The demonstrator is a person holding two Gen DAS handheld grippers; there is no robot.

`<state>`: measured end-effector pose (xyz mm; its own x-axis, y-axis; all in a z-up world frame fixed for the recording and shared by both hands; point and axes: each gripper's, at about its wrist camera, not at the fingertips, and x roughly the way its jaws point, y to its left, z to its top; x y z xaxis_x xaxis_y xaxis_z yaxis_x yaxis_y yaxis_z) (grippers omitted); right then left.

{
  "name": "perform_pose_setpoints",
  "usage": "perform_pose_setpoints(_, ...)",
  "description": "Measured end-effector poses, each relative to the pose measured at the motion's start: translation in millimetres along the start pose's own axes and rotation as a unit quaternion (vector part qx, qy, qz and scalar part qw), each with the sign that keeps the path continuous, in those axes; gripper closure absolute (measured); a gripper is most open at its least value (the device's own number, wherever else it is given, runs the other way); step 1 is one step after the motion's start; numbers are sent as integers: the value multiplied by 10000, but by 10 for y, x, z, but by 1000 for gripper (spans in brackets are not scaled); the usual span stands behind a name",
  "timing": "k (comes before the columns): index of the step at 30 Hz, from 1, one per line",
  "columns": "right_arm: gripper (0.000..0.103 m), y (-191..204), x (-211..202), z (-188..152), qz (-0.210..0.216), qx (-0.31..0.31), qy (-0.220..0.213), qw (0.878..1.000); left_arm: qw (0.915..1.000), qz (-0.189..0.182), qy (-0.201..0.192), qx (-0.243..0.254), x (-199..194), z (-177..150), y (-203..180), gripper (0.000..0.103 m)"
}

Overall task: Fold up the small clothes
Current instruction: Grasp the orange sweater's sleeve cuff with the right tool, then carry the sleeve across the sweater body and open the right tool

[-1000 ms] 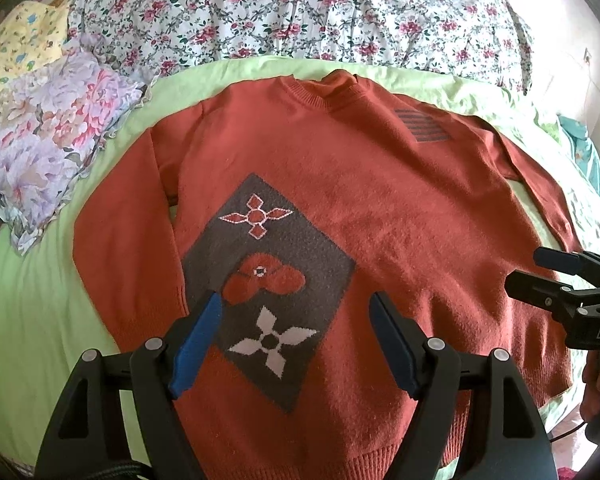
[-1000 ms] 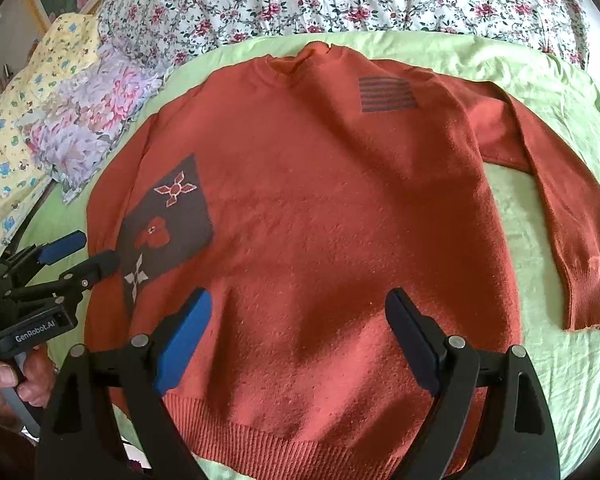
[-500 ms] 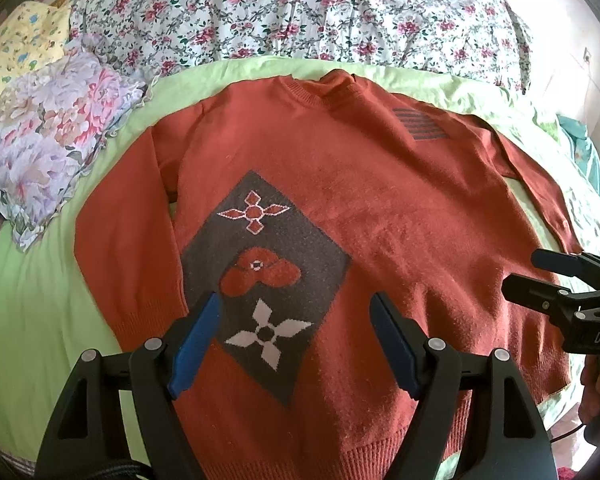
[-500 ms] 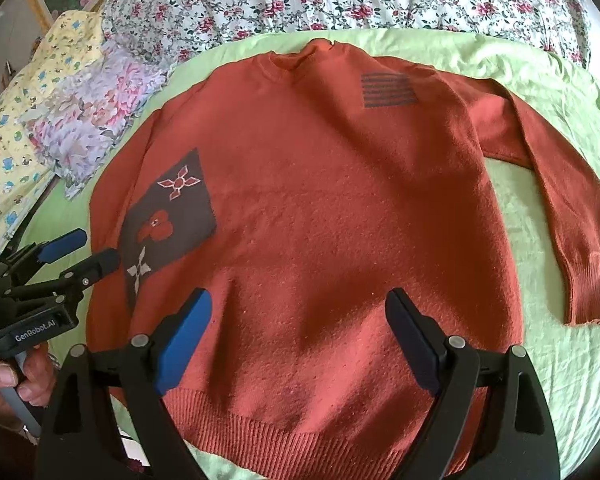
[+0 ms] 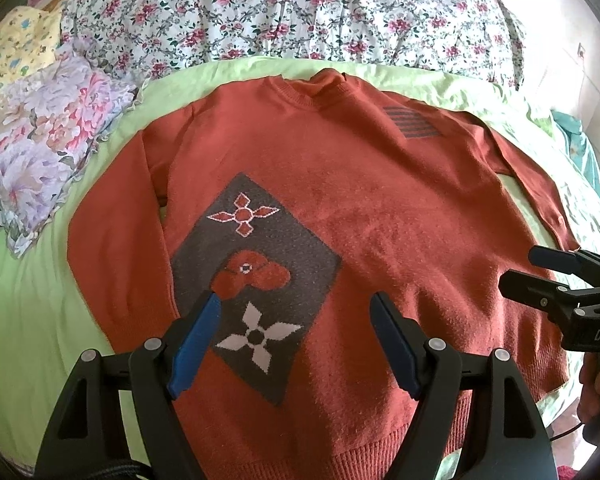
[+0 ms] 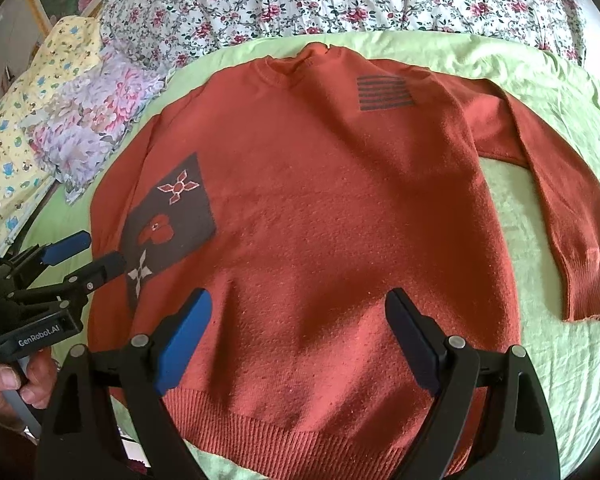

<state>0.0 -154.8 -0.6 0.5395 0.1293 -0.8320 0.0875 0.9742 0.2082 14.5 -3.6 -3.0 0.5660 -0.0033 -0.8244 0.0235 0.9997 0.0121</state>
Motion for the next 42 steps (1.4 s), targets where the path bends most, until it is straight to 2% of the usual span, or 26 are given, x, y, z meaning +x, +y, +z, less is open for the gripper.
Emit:
perform_pose_setpoints(5,14,-85,-10,28,-38,77,-41,10000,10000,25,85,-2,51,27,26,25)
perform_pose_setpoints(10,14,-422,-70,63,-270,508,-159,9982,9999,-13,148,-77,127,64,53,25)
perform_pose_setpoints(16,14,-991,-236,50,-820,1034,-243,9910,9997,-54,203,-116,241,139,49,25)
perform_pose_setpoints(21,14,-1527,-399,-7,-1360,1408,-337,9801,9995,-9,248,-169,377,280,87,25)
perform_pose_setpoints(25,14,-1850,-382,-65,-1664,1570,-172,9733,9995,10,237,-207,465,405,97,24)
perform_pose_setpoints(29,16,-2009,-261,-96,-1629,1691,50,9720,9995,39,262,-171,565,511,48,24)
perform_pose_setpoints(32,30,-2000,-129,-96,-1710,1508,235,9734,9994,43,308,-163,627,556,3,24)
perform_pose_setpoints(33,41,-1998,-91,-96,-1818,1428,285,9725,9993,52,329,-151,643,562,-16,24)
perform_pose_setpoints(34,57,-1998,-81,-94,-1908,1372,305,9715,9993,54,347,-141,660,568,-30,24)
perform_pose_setpoints(35,64,-2013,-86,-83,-2021,1302,314,9702,9992,52,367,-132,679,573,-45,23)
perform_pose_setpoints(38,94,-2095,-112,-26,-2026,1286,350,9702,9991,20,409,-132,725,583,-65,23)
perform_pose_setpoints(40,95,-2128,-177,35,-1835,1386,289,9728,9990,-8,411,-154,746,591,-64,23)
perform_pose_setpoints(42,95,-2091,-270,153,-1268,1572,24,9794,9991,-37,389,-182,754,600,-58,23)
